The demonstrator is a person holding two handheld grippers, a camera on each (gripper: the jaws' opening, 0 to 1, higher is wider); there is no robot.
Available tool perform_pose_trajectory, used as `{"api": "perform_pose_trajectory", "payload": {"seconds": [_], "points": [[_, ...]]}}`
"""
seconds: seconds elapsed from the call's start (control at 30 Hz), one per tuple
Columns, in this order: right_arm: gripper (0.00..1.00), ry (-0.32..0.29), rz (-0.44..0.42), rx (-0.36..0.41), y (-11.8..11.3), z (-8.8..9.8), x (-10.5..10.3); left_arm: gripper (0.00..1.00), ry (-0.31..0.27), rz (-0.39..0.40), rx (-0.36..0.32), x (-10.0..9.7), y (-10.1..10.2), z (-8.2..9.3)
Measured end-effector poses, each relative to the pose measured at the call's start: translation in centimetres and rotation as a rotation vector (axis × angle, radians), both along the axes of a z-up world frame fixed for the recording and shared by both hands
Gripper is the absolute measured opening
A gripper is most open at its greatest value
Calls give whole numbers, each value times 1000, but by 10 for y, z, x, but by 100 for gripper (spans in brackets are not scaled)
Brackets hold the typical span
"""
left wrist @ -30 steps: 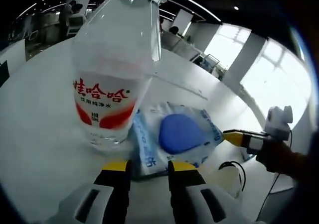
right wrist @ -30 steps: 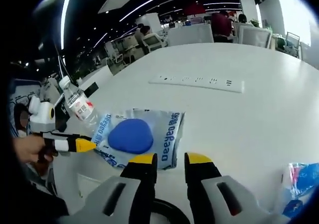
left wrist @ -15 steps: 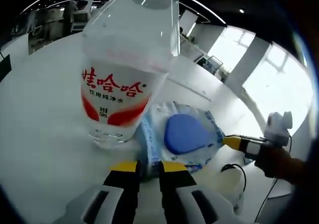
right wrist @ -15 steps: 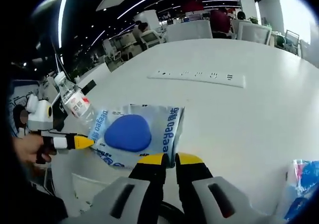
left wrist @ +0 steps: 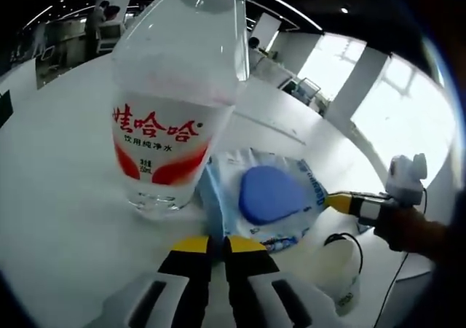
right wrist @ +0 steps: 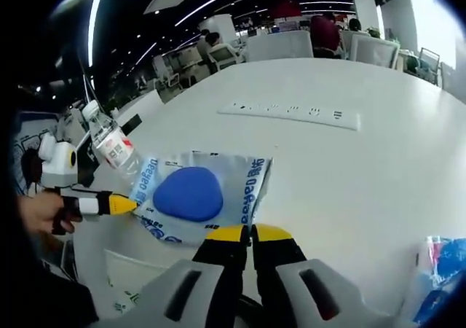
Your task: Arrange the tabletop items into an orderly group along one side of the table until the central work area is clear of visible clutter.
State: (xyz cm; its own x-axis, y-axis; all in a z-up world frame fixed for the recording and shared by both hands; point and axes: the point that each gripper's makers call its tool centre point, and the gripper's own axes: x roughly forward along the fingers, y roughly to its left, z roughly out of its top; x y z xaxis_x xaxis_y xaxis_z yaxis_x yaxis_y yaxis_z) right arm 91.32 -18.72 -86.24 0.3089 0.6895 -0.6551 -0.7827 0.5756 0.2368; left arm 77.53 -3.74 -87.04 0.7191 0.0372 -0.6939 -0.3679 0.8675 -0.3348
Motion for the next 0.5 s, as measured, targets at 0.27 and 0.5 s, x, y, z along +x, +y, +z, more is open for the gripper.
{"api": "perform_pose_trajectory", "payload": {"seconds": [0.27,0.5], "points": [[0,-38,14,-7,-3,3,4,1,-19,-60,52,4,-5,6],[0,-61,11,0,-5,11,5,0,-33,-77,68,7,-5,11]]}}
